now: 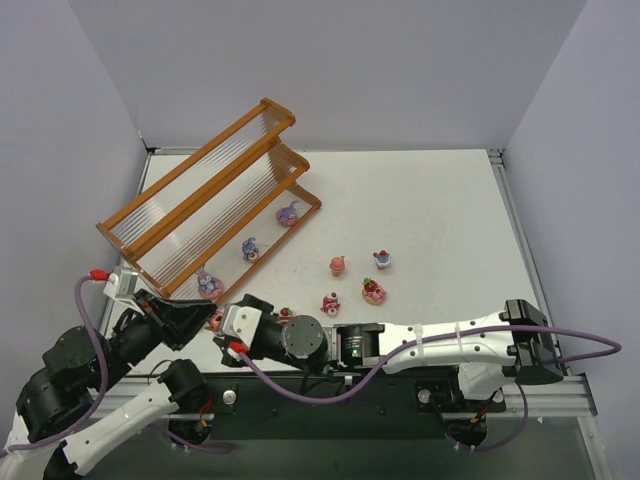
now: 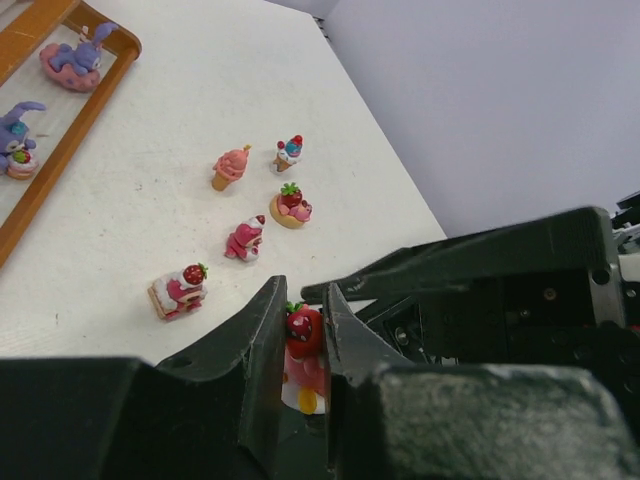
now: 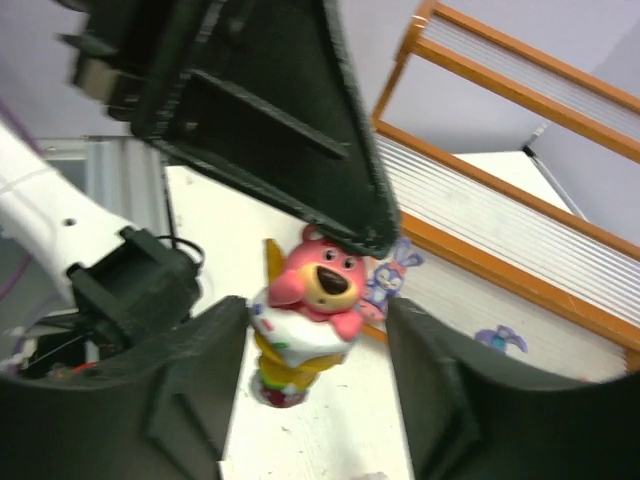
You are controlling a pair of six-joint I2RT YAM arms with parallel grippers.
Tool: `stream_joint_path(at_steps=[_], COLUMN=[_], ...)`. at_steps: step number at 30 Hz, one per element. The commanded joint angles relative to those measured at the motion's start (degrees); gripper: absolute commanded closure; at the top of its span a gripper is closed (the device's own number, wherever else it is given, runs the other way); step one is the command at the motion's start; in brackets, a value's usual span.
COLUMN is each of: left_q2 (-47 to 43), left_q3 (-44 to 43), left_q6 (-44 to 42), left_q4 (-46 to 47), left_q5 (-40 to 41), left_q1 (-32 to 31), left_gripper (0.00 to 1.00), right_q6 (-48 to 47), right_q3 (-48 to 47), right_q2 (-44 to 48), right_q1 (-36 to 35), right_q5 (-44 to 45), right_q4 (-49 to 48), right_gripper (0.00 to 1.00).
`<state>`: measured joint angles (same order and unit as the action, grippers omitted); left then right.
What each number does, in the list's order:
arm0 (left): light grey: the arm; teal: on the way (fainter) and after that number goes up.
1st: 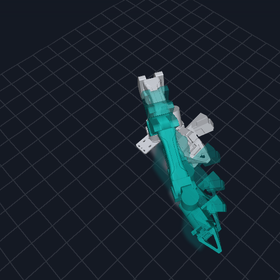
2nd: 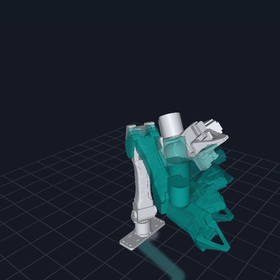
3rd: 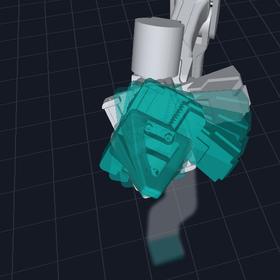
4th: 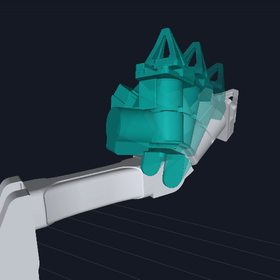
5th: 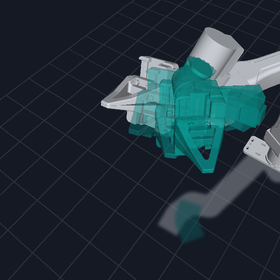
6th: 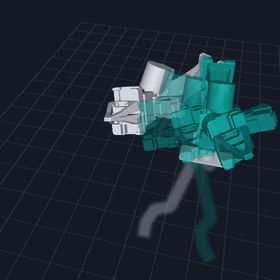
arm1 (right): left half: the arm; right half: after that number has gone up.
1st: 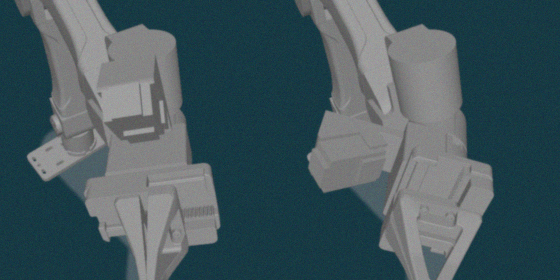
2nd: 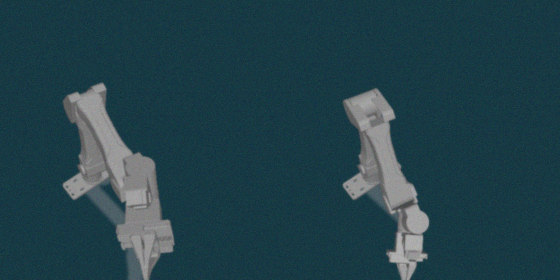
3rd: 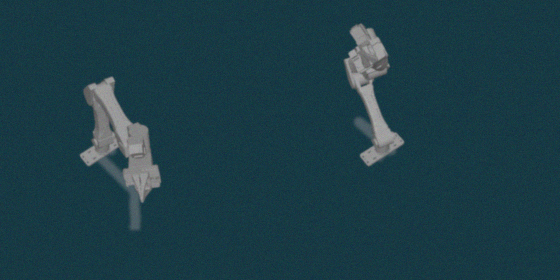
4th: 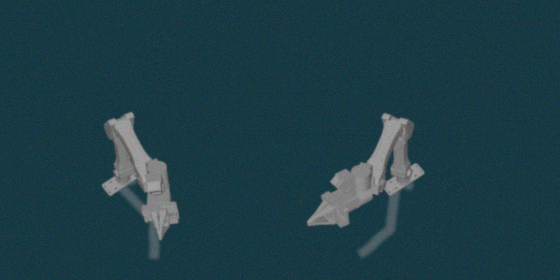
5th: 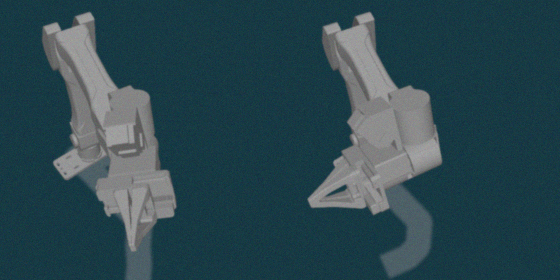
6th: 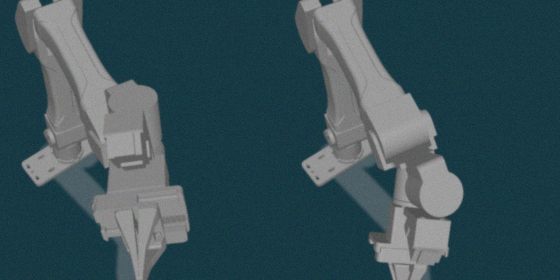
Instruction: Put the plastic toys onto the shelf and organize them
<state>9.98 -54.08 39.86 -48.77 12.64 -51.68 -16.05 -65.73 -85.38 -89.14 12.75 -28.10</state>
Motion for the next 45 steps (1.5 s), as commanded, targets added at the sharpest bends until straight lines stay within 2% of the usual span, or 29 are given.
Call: stream_joint_path(at_steps=[1, 4, 7, 17, 27, 39, 40, 44, 45], left_q2=[1.9, 2.2, 3.0, 6.8, 7.2, 6.7, 6.6, 6.8, 6.8], left_q3=[-0.5, -0.6, -1.0, -2.9, -3.3, -3.7, -3.7, -3.6, -3.5], left_q6=[-3.8, -5.5, -6.9, -12.3, -14.5, -15.1, -15.2, -15.3, -15.3], left_q4=[6.1, 6.9, 6.9, 5.5, 5.9, 5.8, 5.7, 5.5, 5.5], left_q5=[1.7, 3.6, 4.1, 3.9, 4.3, 4.7, 4.7, 4.7, 4.7], left_q1=[-0.4, -0.4, -0.4, -0.4, -0.4, -0.4, -0.4, -0.4, -0.4], left_gripper=[1.00, 1.00, 1.00, 1.00, 1.00, 1.00, 1.00, 1.00, 1.00], right_q6=[4.4, 6.3, 8.1, 14.6, 18.3, 20.6, 20.7, 21.1, 21.2], right_q3=[-1.5, -1.3, -0.8, -3.6, -7.4, -11.5, -11.4, -11.3, -11.3], right_q2=[-0.5, 0.0, 0.6, 1.3, -1.1, -5.2, -5.4, -5.5, -5.6], right_q1=[2.0, 3.1, 4.5, 8.5, 10.0, 10.3, 10.3, 10.5, 10.4], right_q5=[6.9, 6.9, 5.7, -7.2, -11.3, -10.9, -10.6, -9.9, -9.8], right_q4=[-4.2, -4.2, -4.1, 2.2, 6.2, 9.9, 10.0, 9.9, 9.7], right_gripper=[0.38, 0.23, 0.17, 0.18, 0.11, 0.19, 0.21, 0.40, 0.41])
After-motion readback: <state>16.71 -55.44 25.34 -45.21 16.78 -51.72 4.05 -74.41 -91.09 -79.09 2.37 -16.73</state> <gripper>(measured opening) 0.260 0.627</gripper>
